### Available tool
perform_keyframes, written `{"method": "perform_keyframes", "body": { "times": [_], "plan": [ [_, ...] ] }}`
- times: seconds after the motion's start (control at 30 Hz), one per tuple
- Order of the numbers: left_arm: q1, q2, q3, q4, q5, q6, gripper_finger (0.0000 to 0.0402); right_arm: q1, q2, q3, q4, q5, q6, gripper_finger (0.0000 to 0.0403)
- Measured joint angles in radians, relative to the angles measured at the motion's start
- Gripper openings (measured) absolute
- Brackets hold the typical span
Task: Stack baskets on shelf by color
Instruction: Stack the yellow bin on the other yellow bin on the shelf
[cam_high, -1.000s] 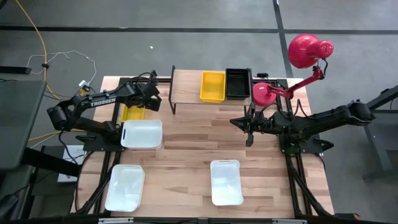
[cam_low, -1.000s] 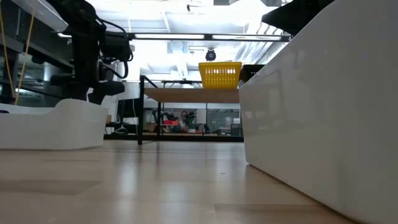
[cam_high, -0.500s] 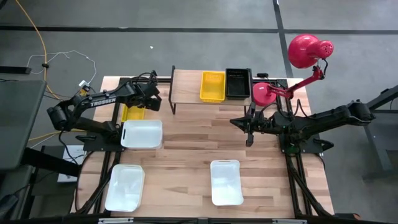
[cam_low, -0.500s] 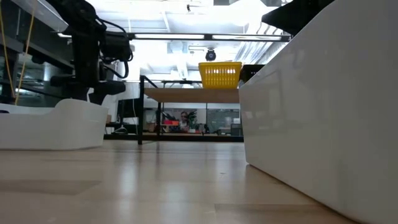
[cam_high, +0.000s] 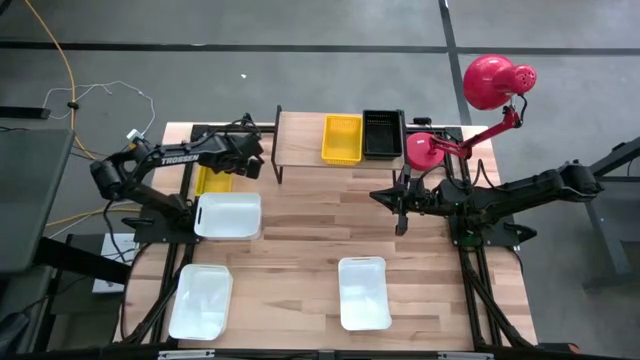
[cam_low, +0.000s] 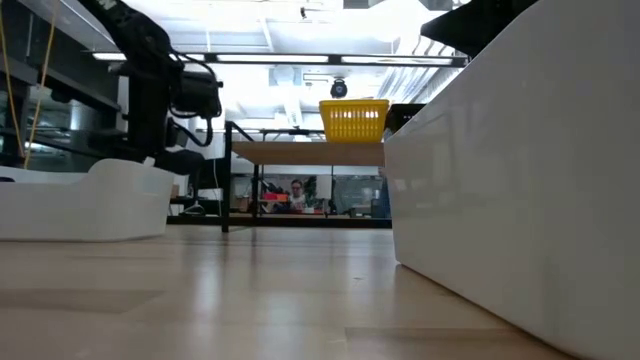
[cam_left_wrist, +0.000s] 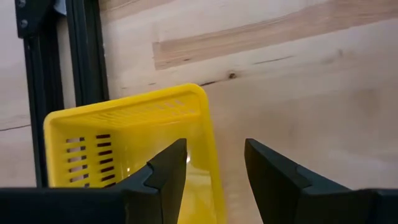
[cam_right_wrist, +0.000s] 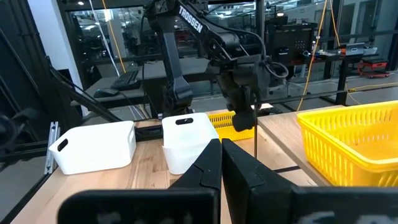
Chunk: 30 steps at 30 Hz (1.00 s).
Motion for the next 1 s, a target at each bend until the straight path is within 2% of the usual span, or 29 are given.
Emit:
{"method": "perform_keyframes", "body": {
  "times": [0.3, 0.43, 0.63, 0.8, 1.0],
  "plan": [
    [0.000, 0.053, 0.000, 0.005, -0.009, 0.000, 0.0134, 0.000, 0.000, 0.000, 0.000, 0.000, 0.000, 0.0000],
    [0.000, 0.077, 0.000, 0.003, -0.053, -0.002, 0.0098, 0.000, 0.000, 0.000, 0.000, 0.000, 0.000, 0.0000],
    [-0.002, 0.076, 0.001, 0.000, -0.080, 0.004, 0.0016, 0.000, 0.000, 0.000, 0.000, 0.000, 0.000, 0.0000],
    [-0.001, 0.024, 0.001, -0.007, -0.090, 0.027, 0.0010, 0.000, 0.000, 0.000, 0.000, 0.000, 0.000, 0.0000],
    [-0.001, -0.123, 0.016, -0.054, -0.115, 0.044, 0.0004, 0.000, 0.000, 0.000, 0.000, 0.001, 0.000, 0.0000]
  ]
}}
